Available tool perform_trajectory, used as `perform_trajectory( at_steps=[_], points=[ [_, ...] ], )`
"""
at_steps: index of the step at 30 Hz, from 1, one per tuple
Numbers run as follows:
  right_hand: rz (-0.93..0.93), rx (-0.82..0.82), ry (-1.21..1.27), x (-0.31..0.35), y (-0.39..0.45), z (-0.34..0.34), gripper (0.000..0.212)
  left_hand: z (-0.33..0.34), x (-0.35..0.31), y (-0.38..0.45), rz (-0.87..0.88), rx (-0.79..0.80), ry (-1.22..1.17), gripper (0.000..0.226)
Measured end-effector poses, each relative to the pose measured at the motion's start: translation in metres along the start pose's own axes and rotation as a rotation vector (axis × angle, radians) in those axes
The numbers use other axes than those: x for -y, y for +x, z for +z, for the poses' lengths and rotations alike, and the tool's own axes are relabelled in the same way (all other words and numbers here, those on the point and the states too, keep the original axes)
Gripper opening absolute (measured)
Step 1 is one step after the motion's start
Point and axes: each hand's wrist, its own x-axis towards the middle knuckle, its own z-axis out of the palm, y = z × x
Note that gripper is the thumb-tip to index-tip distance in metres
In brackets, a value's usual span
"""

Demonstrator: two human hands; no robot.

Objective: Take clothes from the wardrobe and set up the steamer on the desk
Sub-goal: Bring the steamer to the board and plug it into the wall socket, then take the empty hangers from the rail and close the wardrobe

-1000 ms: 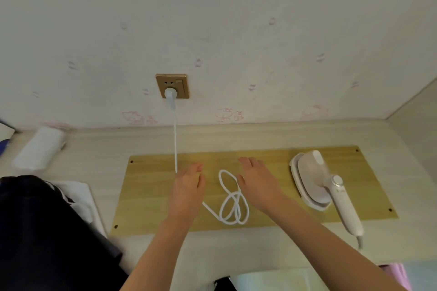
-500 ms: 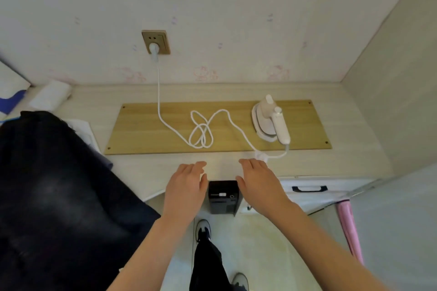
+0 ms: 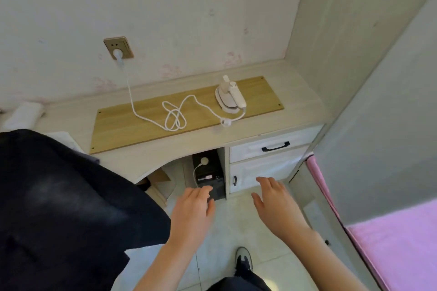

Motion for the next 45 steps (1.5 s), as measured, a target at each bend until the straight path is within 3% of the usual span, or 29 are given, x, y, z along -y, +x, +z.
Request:
perform_trajectory(
  at_steps=[11,20,25,35,40,45],
  points=[
    [0.285,-0.119,0.003,-0.024,-0.152,0.025,0.046,0.017,-0.045,-0.079,0.244,0.145,-0.018,0.027],
    [0.463,-0.187,0.056,-0.093,-0.252,0.022,0.045,0.057,-0.144,-0.126,0.497,0.254,-0.011,0.028],
    [0.533,-0.173,0.083,-0.157,-0.299,0.008,0.041,0.095,-0.214,-0.154,0.550,0.305,0.001,0.026],
    [0.515,-0.202,0.033,-0.295,-0.365,-0.042,0.033,0.166,-0.378,-0.190,0.633,0.278,-0.068,0.031],
    [0.464,-0.234,0.053,-0.342,-0.370,-0.066,0.041,0.175,-0.421,-0.187,0.627,0.266,-0.031,0.040],
    [0.371,-0.221,0.033,-0.381,-0.348,-0.095,0.052,0.185,-0.452,-0.160,0.667,0.375,0.041,0.060]
  ],
)
